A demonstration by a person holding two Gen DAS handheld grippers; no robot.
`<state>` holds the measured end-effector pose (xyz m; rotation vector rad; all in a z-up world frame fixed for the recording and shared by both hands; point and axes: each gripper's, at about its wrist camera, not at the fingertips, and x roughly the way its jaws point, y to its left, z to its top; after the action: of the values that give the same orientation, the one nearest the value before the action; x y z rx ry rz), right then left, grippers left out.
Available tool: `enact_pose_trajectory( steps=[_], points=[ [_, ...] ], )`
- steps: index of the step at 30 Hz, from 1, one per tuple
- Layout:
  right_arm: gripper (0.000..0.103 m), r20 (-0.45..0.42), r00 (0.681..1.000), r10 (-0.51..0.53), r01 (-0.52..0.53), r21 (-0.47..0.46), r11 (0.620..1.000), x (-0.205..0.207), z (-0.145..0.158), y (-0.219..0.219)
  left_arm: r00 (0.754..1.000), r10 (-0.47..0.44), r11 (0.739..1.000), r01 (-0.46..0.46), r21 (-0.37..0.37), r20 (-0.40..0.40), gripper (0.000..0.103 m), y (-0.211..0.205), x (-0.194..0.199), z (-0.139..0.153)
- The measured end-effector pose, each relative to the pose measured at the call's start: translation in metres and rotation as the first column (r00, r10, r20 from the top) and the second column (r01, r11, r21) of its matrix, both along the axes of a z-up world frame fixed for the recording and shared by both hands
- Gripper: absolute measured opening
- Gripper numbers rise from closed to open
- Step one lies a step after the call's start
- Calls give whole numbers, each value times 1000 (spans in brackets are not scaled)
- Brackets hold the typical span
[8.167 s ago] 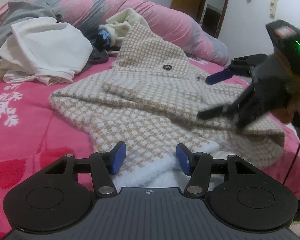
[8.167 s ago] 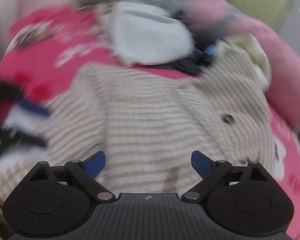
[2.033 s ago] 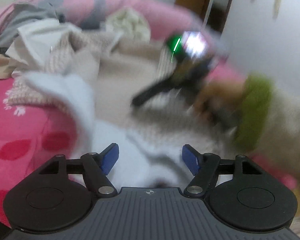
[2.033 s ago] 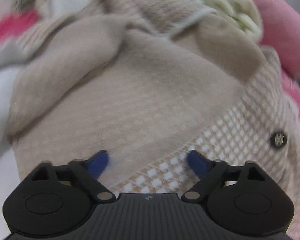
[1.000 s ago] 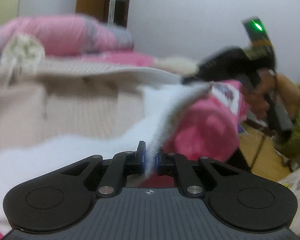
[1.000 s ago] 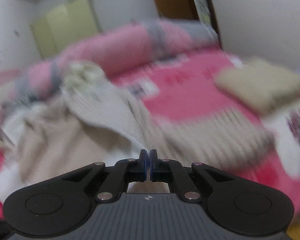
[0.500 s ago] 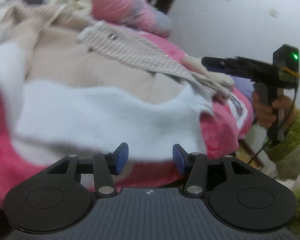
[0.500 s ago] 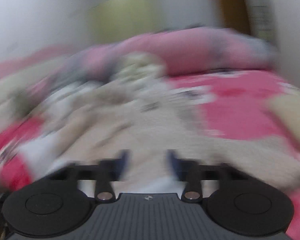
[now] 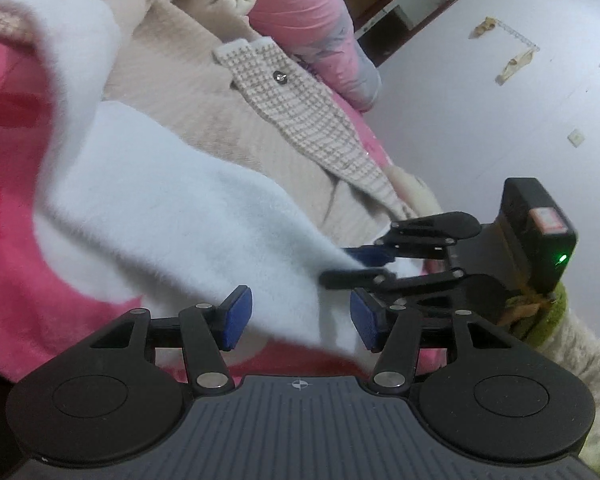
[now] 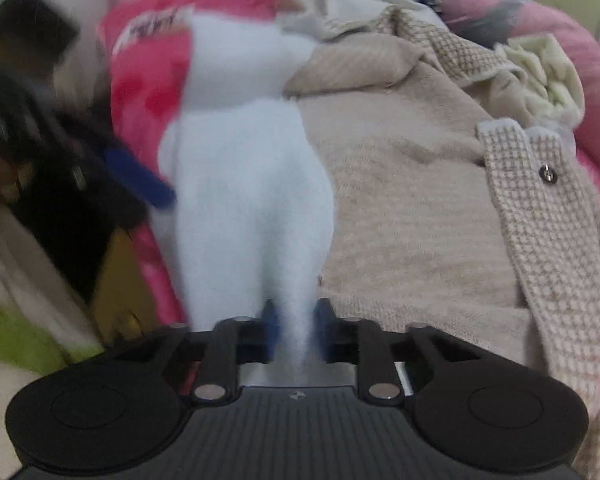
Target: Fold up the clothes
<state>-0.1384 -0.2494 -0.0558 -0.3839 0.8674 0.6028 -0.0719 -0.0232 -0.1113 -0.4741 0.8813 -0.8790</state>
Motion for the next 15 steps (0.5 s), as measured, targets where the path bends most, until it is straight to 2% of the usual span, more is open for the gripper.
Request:
enact_pose_trajectory(
  steps=[5,8,11,15],
  points=[
    [14,-18,999,-40,43,215,976,-1,18,-15,998,-11,993,3,-121,-66,55,1,13,3],
    [14,7,1000,-17,14,276,961,-10,22,-5,995,-4,986,-12,-164,-101,55,1,21,3],
    [14,24,1000,10,-16,294,956,-18,13,10,988,31,990,-51,-132,-150,55,-2,29,-1],
    [14,69,997,-19,0,261,965,-31,-4,19,976,44,999,-49,-18,-211,55,-21,37,-5]
  ],
)
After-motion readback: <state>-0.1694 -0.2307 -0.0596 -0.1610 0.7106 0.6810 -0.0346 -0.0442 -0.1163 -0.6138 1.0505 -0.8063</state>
